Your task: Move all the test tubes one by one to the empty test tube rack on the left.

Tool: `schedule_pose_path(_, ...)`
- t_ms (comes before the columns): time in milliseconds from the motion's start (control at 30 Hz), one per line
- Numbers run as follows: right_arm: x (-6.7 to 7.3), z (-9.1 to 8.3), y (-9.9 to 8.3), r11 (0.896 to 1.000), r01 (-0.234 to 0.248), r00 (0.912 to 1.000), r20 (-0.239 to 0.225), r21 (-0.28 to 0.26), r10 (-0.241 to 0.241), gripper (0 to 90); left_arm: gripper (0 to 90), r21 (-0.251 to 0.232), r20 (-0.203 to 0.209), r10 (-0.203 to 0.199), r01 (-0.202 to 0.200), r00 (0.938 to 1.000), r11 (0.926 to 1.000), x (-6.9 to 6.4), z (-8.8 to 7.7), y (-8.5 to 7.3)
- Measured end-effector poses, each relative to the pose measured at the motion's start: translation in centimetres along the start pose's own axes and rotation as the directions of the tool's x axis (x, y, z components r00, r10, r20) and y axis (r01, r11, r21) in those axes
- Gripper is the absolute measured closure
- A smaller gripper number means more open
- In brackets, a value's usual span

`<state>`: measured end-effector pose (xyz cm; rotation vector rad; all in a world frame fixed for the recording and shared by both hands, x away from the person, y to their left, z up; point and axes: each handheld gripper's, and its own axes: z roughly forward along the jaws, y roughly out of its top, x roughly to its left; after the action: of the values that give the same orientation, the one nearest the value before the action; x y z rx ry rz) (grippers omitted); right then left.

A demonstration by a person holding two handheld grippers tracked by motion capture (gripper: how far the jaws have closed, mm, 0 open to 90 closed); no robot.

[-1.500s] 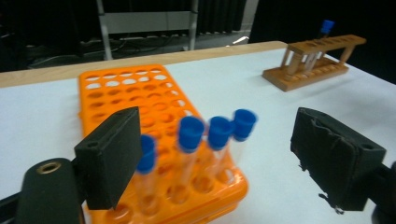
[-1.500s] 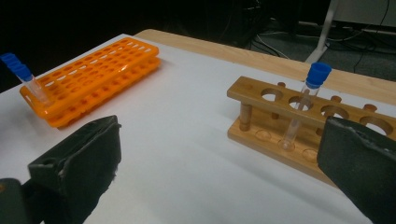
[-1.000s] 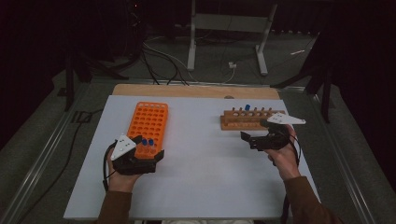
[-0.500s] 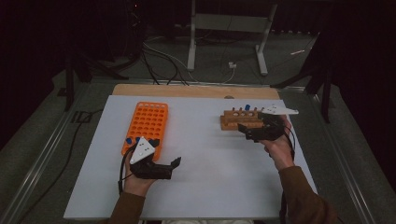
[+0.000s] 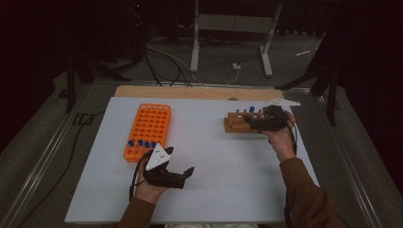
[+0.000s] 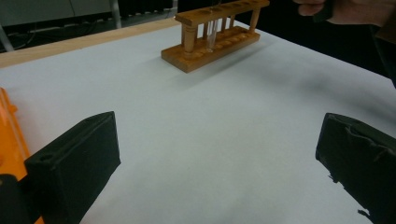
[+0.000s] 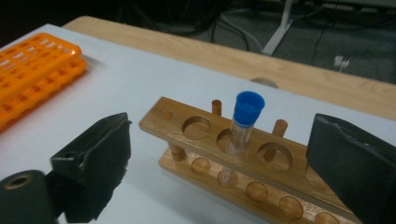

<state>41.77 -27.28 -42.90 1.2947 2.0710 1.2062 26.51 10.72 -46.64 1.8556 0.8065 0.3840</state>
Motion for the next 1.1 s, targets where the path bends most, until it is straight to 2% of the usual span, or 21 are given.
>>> schedule_pose_path(67,-0.4,0.6,0.0,1.0,-0.005,1.0,0.007,0.017,0.004,10.9,0.8,0.0,0.005,-0.003,0.003,1.0,1.0,-0.1,0.1,-0.1)
schedule_pose_path(167,-0.9,1.4,0.0,0.999,-0.038,0.9992,0.015,0.007,0.038,18.1,0.8,-0.001,0.01,-0.005,0.005,0.9999,1.0,-0.1,0.3,-0.2)
schedule_pose_path(233,-1.1,1.9,0.0,0.999,-0.054,0.9984,0.012,0.006,0.054,30.1,0.8,-0.001,0.011,-0.006,0.006,0.9999,1.0,-0.2,0.4,-0.3)
schedule_pose_path(400,-1.2,3.0,-0.4,0.999,-0.037,0.9991,0.022,0.011,0.036,54.8,0.8,0.005,0.012,-0.007,0.007,0.9999,1.0,-0.2,0.5,-0.5)
schedule_pose_path(500,-1.1,3.6,-0.8,0.999,-0.026,0.9993,0.027,0.027,0.025,63.4,0.8,0.007,0.01,-0.009,0.009,0.9999,0.9999,-0.1,0.5,-0.5)
schedule_pose_path(567,-1.0,3.8,-0.9,1.0,-0.013,0.9994,0.031,0.019,0.013,70.2,0.8,0.005,0.008,-0.009,0.009,0.9999,0.9999,-0.1,0.4,-0.5)
schedule_pose_path(767,-0.1,4.0,-0.9,0.999,0.04,0.9968,0.069,0.02,-0.041,76.2,0.8,0.007,0.008,-0.014,0.013,0.9999,0.9999,-0.1,0.5,-0.6)
schedule_pose_path(1100,0.1,4.0,-0.9,0.999,0.045,0.9948,0.091,0.016,-0.046,76.9,0.8,0.014,0.01,-0.014,0.014,0.9998,0.9998,-0.1,0.6,-0.7)
